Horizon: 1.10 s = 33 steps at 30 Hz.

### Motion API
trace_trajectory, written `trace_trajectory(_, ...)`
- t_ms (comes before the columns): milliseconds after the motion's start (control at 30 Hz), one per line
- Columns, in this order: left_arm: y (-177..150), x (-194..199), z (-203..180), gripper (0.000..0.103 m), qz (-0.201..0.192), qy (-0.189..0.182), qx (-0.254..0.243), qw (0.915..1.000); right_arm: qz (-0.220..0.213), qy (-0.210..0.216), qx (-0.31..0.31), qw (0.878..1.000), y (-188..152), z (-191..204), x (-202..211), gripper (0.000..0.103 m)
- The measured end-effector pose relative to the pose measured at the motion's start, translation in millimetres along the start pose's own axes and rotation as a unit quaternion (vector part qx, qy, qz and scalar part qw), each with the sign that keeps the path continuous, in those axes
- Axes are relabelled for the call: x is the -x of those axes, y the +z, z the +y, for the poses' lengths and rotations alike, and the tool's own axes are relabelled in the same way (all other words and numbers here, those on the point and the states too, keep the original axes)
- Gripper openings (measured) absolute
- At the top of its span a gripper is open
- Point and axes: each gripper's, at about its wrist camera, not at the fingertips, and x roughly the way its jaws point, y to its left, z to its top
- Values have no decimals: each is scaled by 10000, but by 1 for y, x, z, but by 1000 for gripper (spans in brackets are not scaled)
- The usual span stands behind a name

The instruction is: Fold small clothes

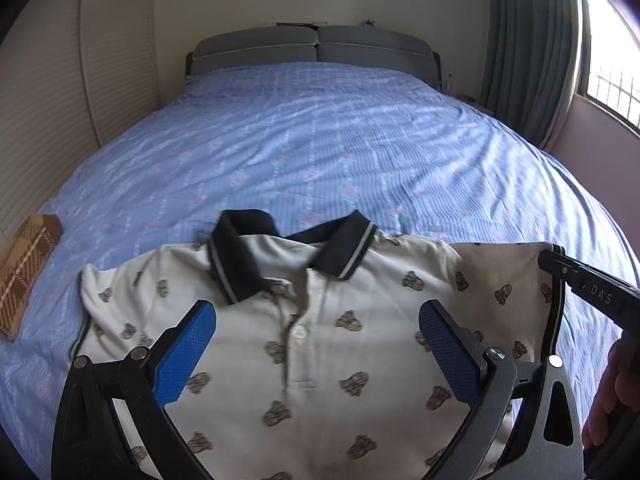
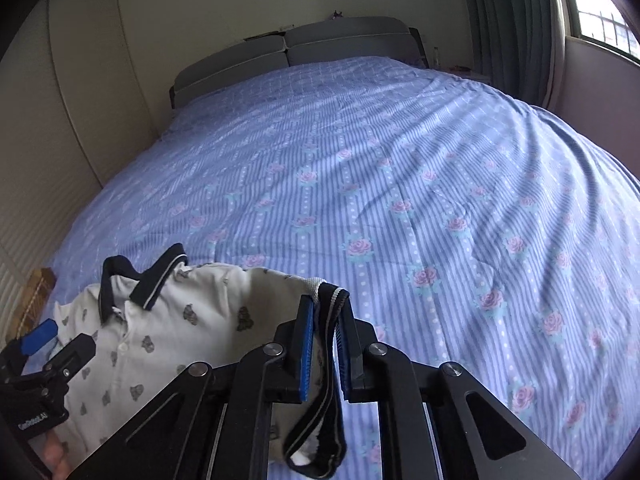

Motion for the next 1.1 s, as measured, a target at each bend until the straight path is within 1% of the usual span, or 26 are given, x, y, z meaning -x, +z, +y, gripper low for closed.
trace_trajectory(167,2,20,38,103,-47,70,234,9997,169,205,201,9994,8,51,9,12)
trace_trajectory(300,0,31,68,103,-93,141,412,9990,208,430,470,9978,8,103,10,12)
trace_trajectory(400,-2,34,85,103,-93,206,474,9986,320,494,674,9960,6,136,1,12)
trace_trajectory(533,-7,33,102,103,-50,228,564,9981,683,534,858,9925,-3,168,-31,12)
trace_trajectory(600,-11,29,106,103,8,241,566,9981,848,490,914,9910,-11,174,-49,12)
trace_trajectory(700,-17,24,108,103,73,190,554,9983,1141,591,828,9882,-25,174,-71,12)
trace_trajectory(800,-23,20,109,103,97,146,559,9983,1253,727,726,9868,-33,170,-76,14)
trace_trajectory(833,-25,19,108,103,113,120,574,9982,1217,749,732,9870,-34,169,-73,16)
trace_trajectory(867,-26,17,108,103,132,84,586,9982,1166,726,758,9876,-34,168,-69,22)
trace_trajectory(933,-29,15,107,103,159,8,572,9982,988,672,776,9898,-34,162,-54,30)
trace_trajectory(967,-30,14,106,103,155,0,562,9983,858,672,723,9914,-34,156,-44,32)
trace_trajectory(1033,-33,13,105,103,131,-11,545,9984,671,641,602,9939,-36,144,-25,32)
trace_trajectory(1100,-37,11,102,103,144,-35,522,9985,579,430,544,9959,-40,132,-12,32)
